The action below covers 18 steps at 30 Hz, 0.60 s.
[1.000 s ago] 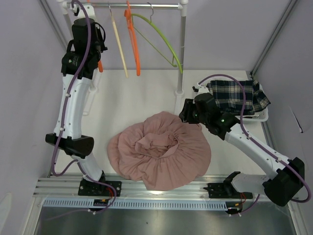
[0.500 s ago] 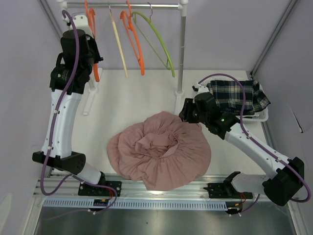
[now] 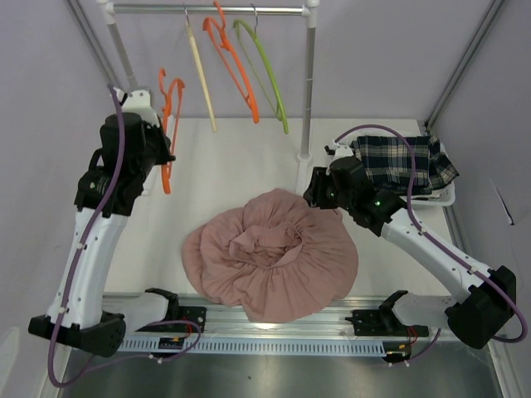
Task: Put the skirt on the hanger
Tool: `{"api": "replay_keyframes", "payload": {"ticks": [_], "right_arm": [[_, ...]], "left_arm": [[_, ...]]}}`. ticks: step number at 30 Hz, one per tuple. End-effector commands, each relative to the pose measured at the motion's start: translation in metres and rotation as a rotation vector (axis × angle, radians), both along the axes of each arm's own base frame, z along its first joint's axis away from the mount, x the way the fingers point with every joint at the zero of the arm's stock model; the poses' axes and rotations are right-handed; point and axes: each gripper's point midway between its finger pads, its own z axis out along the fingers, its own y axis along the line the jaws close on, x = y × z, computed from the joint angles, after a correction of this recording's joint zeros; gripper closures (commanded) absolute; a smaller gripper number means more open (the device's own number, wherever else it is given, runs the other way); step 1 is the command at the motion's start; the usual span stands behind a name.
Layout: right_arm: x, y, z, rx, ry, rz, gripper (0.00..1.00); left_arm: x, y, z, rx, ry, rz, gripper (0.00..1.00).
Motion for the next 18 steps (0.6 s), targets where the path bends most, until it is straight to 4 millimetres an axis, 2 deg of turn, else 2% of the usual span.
{"api": "replay_keyframes", "payload": {"ticks": [1,2,3,5,6,9,11,13,14,17,18], "right_arm": [[-0.001,0.003,0.005,0.004,-0.020,0.038,0.56],[-0.002,0.004,0.002,0.001,-0.013,0.046,0.56],[-0.003,0.004,0.000,-0.005,-0.011,0.055,0.56],[-0.006,0.004,-0.008,-0.018,0.008,0.070,0.56],[-0.006,0.004,-0.012,-0.028,0.015,0.075,0.56],[-0.010,0.005,-0.024,-0.046,0.046,0.091,0.56],[-0.012,0.007,-0.034,-0.054,0.065,0.102,0.56],[-0.015,0.011,-0.040,-0.059,0.082,0.116,0.57],[-0.017,0.012,-0.044,-0.065,0.092,0.123,0.57],[-0.025,0.018,-0.056,-0.108,0.112,0.149,0.57],[-0.030,0.022,-0.061,-0.123,0.122,0.163,0.57]], "left_arm": [[-0.027,-0.009,-0.009,-0.070,-0.013,-0.064,1.00],[-0.041,-0.010,-0.006,-0.082,-0.030,-0.088,1.00],[-0.050,-0.019,-0.029,-0.089,0.029,-0.144,1.00],[-0.074,-0.023,-0.027,-0.106,0.005,-0.202,1.00],[-0.082,-0.030,-0.043,-0.116,0.040,-0.248,1.00],[-0.119,-0.057,-0.056,-0.176,0.078,-0.436,1.00],[-0.137,-0.068,-0.069,-0.191,0.130,-0.525,1.00],[-0.156,-0.076,-0.088,-0.208,0.182,-0.596,1.00],[-0.162,-0.081,-0.110,-0.210,0.234,-0.628,1.00],[-0.180,-0.093,-0.119,-0.226,0.226,-0.735,1.00],[-0.184,-0.096,-0.116,-0.226,0.215,-0.757,1.00]]}}
